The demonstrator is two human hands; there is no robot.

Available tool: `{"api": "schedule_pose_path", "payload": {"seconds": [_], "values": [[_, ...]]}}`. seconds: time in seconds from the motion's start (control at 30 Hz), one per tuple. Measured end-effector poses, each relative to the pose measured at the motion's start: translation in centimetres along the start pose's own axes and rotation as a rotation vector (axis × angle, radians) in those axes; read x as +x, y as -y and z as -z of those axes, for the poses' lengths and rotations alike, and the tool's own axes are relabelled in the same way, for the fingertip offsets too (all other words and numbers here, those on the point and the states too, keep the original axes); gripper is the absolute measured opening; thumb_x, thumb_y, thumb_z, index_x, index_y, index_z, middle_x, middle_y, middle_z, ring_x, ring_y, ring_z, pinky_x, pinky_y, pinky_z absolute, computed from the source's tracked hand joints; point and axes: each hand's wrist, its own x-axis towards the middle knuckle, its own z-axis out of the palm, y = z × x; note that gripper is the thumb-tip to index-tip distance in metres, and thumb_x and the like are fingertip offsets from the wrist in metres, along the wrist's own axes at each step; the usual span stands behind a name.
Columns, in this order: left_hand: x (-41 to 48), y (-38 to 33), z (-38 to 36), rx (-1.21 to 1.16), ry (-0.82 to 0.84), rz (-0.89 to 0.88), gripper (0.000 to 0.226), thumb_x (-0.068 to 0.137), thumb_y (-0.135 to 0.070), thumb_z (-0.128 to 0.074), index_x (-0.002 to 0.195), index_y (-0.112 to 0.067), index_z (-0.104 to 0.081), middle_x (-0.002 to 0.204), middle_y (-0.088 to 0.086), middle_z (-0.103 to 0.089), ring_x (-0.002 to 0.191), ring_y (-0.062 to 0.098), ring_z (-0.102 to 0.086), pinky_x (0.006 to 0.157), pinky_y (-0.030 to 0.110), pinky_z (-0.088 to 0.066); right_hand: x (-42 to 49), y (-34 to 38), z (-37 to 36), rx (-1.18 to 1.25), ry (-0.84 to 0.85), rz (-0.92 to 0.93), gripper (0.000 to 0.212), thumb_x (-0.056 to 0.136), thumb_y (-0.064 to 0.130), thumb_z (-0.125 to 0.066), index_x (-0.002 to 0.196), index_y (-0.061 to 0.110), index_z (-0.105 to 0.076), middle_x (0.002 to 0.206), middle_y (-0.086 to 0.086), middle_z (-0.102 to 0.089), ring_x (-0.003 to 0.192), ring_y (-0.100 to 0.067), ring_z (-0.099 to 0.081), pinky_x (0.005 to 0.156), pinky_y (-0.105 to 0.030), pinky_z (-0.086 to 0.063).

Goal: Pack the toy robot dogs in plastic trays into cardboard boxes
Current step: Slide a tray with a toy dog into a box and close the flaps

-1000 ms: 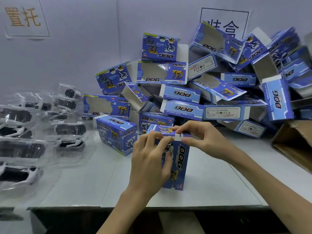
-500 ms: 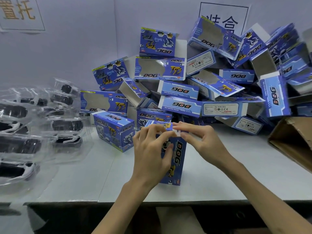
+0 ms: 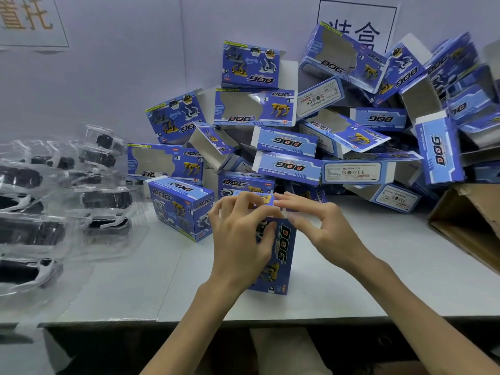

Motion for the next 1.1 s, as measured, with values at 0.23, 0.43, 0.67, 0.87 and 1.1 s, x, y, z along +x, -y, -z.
{"api": "schedule_pose_path", "payload": {"seconds": [0.23, 0.43, 0.67, 0.87, 1.1], "values": [[0.4, -0.4, -0.4, -0.065, 0.018, 0.016, 0.022, 0.08, -0.02, -0.073, 0.101, -0.026, -0.074, 0.107, -0.001, -0.059, 0.108, 0.019, -0.05, 0.102, 0.051, -0.034, 1.7, 0.7, 0.7, 0.04, -0.083, -0.065, 0.008, 0.085, 0.014, -0.077, 0.093, 0.017, -0.076, 0.099, 0.005, -0.077, 0.1, -0.006, -0.071, 0.09, -0.037, -0.059], [0.8, 0.8, 0.3, -0.134, 0.058, -0.034, 0.029, 0.081, -0.018, -0.075, 0.109, -0.024, -0.071, 0.11, -0.004, -0.059, 0.108, 0.015, -0.053, 0.098, 0.046, -0.037, 0.5, 0.0, 0.5, 0.026, -0.043, 0.001, 0.007, 0.089, 0.012, -0.073, 0.095, 0.015, -0.071, 0.114, 0.007, -0.074, 0.113, -0.001, -0.065, 0.092, -0.028, -0.056], [1.9, 3.5, 2.6, -0.179, 0.211, -0.066, 0.031, 0.086, -0.014, -0.075, 0.117, -0.015, -0.073, 0.119, 0.0, -0.066, 0.113, 0.02, -0.059, 0.09, 0.049, -0.053, 0.3, -0.1, 0.6, -0.056, -0.033, 0.029, 0.02, 0.086, 0.011, -0.077, 0.098, 0.025, -0.069, 0.119, 0.011, -0.071, 0.117, 0.004, -0.061, 0.095, -0.021, -0.053], [0.4, 2.5, 1.3, -0.089, 0.12, -0.164, 0.029, 0.083, -0.006, -0.076, 0.111, -0.012, -0.074, 0.123, 0.008, -0.066, 0.12, 0.03, -0.06, 0.109, 0.047, -0.037, 0.7, 0.2, 0.8, 0.092, -0.048, -0.066, 0.014, 0.091, 0.009, -0.069, 0.096, 0.021, -0.074, 0.113, 0.005, -0.075, 0.115, -0.003, -0.064, 0.1, -0.035, -0.053], [1.0, 1.8, 0.5, -0.229, 0.116, -0.028, 0.016, 0.083, -0.012, -0.077, 0.095, -0.023, -0.074, 0.112, -0.012, -0.064, 0.113, 0.008, -0.056, 0.118, 0.063, -0.014, 1.3, 0.4, 0.3, -0.026, -0.107, -0.007, 0.01, 0.088, 0.008, -0.072, 0.089, 0.017, -0.076, 0.102, 0.004, -0.077, 0.103, -0.008, -0.07, 0.088, -0.041, -0.059]]}}
